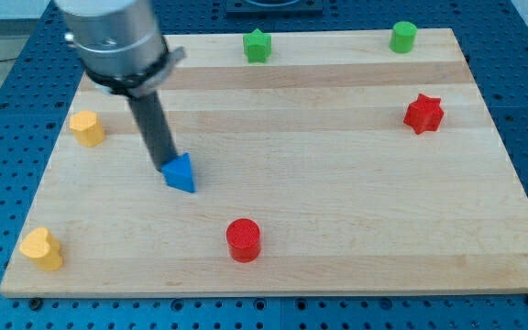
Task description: Push blue triangle to the bottom of the red star
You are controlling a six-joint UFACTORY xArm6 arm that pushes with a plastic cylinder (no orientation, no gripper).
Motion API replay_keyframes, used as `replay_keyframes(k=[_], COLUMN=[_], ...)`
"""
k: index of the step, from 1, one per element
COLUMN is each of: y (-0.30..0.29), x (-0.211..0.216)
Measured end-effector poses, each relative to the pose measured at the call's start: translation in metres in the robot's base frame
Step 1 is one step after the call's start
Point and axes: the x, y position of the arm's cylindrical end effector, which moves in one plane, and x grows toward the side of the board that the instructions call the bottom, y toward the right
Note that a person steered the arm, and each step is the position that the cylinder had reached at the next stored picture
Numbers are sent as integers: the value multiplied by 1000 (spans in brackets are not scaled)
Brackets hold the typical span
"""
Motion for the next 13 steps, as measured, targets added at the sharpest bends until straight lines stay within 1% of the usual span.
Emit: replay_keyframes(k=[1, 3, 4, 6, 7, 9, 10, 11, 13], y=[28, 14, 24, 89, 109, 55, 67, 90, 139], x=[14, 22, 37, 43, 46, 52, 67, 73, 73])
